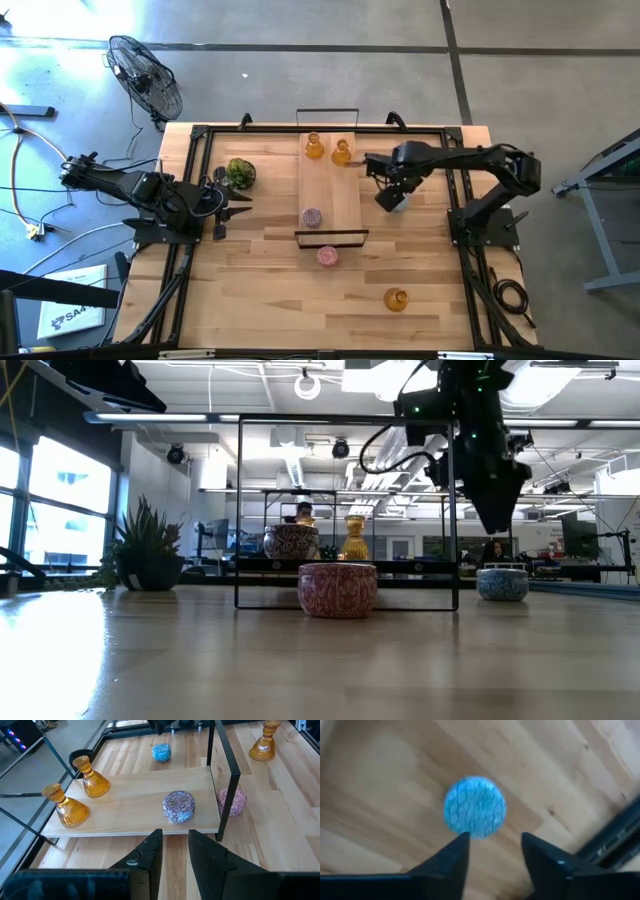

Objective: Pick & Place candle stick holders
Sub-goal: Put the blue scented candle on the shelf

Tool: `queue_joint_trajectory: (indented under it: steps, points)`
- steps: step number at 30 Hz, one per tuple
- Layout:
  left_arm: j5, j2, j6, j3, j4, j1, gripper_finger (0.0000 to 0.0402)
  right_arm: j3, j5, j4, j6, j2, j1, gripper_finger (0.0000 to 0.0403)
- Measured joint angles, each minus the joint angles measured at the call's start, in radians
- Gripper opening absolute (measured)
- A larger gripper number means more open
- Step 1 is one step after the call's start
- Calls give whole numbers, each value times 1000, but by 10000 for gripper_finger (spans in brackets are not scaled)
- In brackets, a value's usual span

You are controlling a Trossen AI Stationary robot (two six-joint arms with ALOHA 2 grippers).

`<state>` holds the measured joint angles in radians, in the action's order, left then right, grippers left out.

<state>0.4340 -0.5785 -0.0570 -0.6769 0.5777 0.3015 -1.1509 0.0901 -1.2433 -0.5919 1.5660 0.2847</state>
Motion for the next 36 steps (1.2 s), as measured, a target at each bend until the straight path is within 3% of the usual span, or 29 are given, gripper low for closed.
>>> queue_joint_trajectory:
  steps: [5,13,20,29,36]
  points:
    - [0,0,0,0,0,0,92,22,35,82,50,-58,29,271]
    - [0,0,0,0,0,0,92,22,11,38,126,-72,51,391]
    - [0,0,0,0,0,0,92,22,66,60,120,-72,32,384]
    - [0,0,0,0,0,0,92,28,64,28,-9,-72,-31,387]
    - [0,0,0,0,0,0,92,188,-22,172,29,-72,8,388]
